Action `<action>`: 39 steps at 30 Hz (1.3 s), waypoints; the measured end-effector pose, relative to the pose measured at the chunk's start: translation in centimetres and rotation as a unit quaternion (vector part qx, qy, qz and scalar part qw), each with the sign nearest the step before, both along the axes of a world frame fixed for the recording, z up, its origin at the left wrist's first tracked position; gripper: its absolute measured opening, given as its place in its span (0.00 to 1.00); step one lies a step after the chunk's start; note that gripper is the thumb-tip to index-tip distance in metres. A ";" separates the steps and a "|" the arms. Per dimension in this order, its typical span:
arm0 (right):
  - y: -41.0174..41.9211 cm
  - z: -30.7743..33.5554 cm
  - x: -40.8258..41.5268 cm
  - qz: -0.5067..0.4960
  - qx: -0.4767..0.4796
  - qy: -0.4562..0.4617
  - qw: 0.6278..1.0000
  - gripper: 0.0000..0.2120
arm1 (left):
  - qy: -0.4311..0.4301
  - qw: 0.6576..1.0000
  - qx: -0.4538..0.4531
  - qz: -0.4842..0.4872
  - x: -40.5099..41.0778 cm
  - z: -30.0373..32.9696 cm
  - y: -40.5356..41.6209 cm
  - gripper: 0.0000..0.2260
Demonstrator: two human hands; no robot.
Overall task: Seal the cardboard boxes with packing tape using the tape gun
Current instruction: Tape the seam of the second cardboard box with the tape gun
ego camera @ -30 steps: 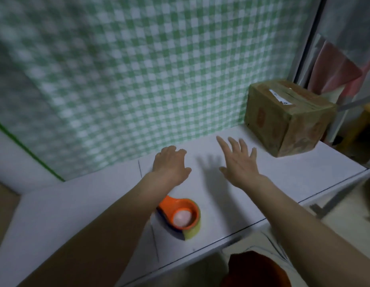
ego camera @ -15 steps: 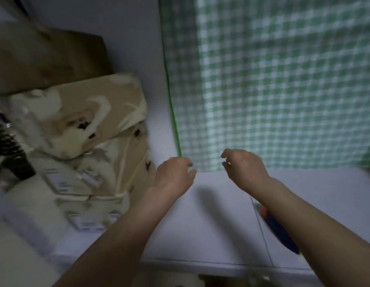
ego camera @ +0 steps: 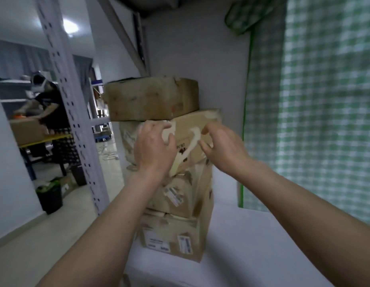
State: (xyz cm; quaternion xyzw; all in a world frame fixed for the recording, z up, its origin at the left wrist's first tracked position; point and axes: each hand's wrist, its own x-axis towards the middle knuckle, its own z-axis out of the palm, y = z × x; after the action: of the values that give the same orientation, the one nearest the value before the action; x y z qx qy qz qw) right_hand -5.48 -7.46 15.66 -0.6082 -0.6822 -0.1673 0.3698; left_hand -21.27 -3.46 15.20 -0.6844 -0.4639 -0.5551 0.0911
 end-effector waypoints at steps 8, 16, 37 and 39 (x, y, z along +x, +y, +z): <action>4.2 4.7 -6.2 0.093 -0.004 0.166 0.982 0.24 | -0.215 0.970 -0.108 0.018 -5.8 4.6 6.0 0.35; 9.1 6.5 -7.1 0.131 -0.073 0.295 0.944 0.39 | -0.349 0.904 -0.194 -0.150 -8.0 5.7 11.8 0.52; -0.6 8.0 6.5 0.156 0.117 0.504 0.841 0.23 | -0.266 0.918 -0.025 -0.293 4.9 6.8 2.2 0.33; -2.7 7.4 8.4 0.110 0.130 0.529 0.832 0.22 | -0.255 0.911 -0.029 -0.322 7.0 5.3 0.5 0.33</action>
State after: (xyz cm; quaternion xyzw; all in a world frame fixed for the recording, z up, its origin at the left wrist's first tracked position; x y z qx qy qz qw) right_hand 2.93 -10.13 23.08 -0.4712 -0.4169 0.1341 0.7656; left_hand -14.23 -2.95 20.53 -0.6339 -0.2417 -0.6965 -0.2337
